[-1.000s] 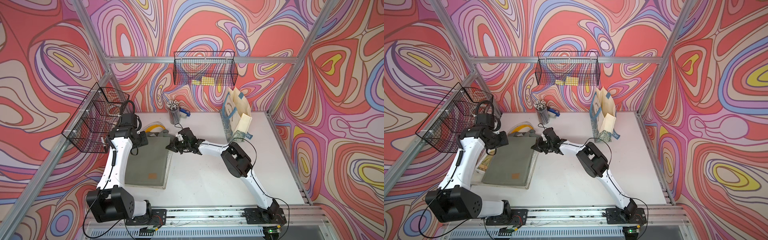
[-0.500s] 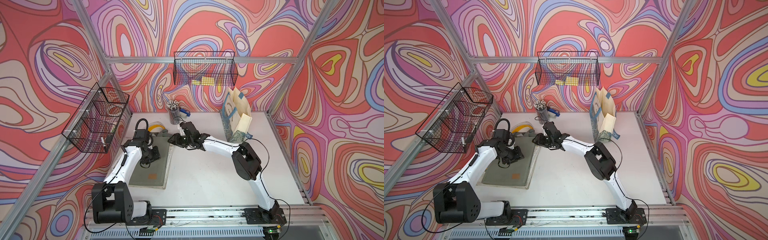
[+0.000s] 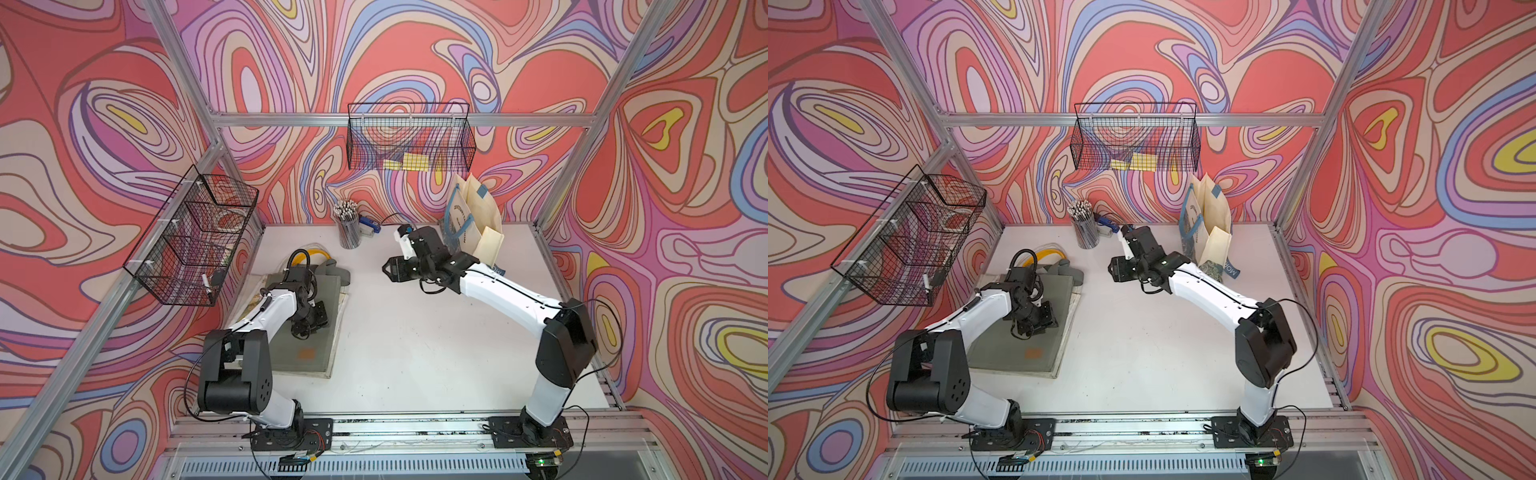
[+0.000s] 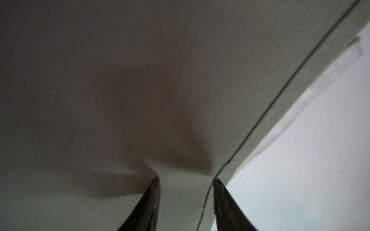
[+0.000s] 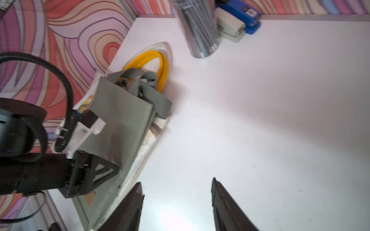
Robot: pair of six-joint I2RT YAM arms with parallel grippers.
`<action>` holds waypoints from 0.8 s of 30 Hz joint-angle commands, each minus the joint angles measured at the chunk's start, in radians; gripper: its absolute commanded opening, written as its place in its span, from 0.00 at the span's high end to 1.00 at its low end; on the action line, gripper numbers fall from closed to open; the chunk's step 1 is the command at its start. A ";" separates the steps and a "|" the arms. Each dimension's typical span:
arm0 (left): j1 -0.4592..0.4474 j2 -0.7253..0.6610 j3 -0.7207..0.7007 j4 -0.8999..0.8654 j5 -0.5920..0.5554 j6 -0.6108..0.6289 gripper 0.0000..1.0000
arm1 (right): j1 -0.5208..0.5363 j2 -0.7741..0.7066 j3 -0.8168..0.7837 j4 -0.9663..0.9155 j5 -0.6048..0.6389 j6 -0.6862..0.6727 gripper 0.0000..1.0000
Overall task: Put away the canvas bag
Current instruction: Press the canvas bag at the center of the board.
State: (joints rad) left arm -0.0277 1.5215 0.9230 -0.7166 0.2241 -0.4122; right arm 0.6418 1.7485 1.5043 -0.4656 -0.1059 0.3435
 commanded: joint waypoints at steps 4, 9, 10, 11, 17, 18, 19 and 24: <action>-0.051 -0.108 0.036 -0.014 -0.061 0.002 0.54 | -0.133 -0.179 -0.134 -0.109 0.101 -0.140 0.36; -0.071 -0.136 0.087 0.044 -0.052 0.006 0.53 | -0.174 -0.283 -0.196 -0.093 0.157 -0.199 0.23; -0.071 -0.116 0.098 0.053 -0.060 0.009 0.53 | -0.178 -0.298 -0.206 -0.091 0.177 -0.207 0.20; -0.070 -0.093 0.107 0.060 -0.062 0.014 0.53 | -0.183 -0.307 -0.210 -0.090 0.194 -0.214 0.17; -0.071 0.093 0.150 0.105 0.009 0.088 0.52 | -0.267 -0.358 -0.229 -0.120 0.218 -0.235 0.09; -0.071 0.115 0.151 0.116 0.029 0.094 0.52 | -0.286 -0.369 -0.233 -0.121 0.209 -0.241 0.09; -0.071 0.130 0.151 0.128 0.041 0.092 0.52 | -0.305 -0.378 -0.238 -0.122 0.204 -0.248 0.09; -0.073 0.117 0.162 0.132 0.065 0.086 0.53 | -0.420 -0.397 -0.243 -0.128 0.192 -0.261 0.05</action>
State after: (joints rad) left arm -0.0967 1.6699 1.0550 -0.5968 0.2440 -0.3408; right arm 0.2722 1.3792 1.2732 -0.5797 0.0830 0.1013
